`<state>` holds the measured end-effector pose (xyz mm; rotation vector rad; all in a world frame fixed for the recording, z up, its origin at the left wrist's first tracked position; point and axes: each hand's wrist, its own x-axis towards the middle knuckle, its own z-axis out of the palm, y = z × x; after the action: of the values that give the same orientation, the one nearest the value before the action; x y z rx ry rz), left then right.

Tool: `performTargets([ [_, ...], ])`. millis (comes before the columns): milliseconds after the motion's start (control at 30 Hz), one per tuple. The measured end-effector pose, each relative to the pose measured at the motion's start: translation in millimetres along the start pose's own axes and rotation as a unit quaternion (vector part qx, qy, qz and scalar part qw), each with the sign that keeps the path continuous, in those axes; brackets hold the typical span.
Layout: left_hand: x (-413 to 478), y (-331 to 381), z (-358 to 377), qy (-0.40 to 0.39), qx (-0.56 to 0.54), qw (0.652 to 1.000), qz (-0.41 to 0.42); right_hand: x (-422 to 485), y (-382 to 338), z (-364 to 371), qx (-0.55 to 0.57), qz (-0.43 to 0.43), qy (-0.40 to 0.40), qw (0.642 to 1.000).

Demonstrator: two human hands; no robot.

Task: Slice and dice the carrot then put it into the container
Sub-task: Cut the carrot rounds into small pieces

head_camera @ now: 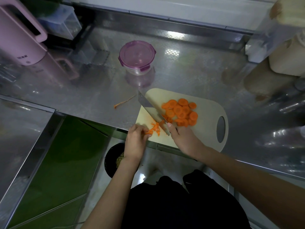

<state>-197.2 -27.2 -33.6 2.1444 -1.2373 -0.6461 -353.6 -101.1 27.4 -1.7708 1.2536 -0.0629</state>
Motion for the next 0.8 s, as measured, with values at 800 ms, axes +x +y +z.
performTargets([
  [800,8.4,21.8,11.5,0.018,0.001,1.0,0.017,10.3,5.1,4.9,-0.041,-0.011,-0.011,0.999],
])
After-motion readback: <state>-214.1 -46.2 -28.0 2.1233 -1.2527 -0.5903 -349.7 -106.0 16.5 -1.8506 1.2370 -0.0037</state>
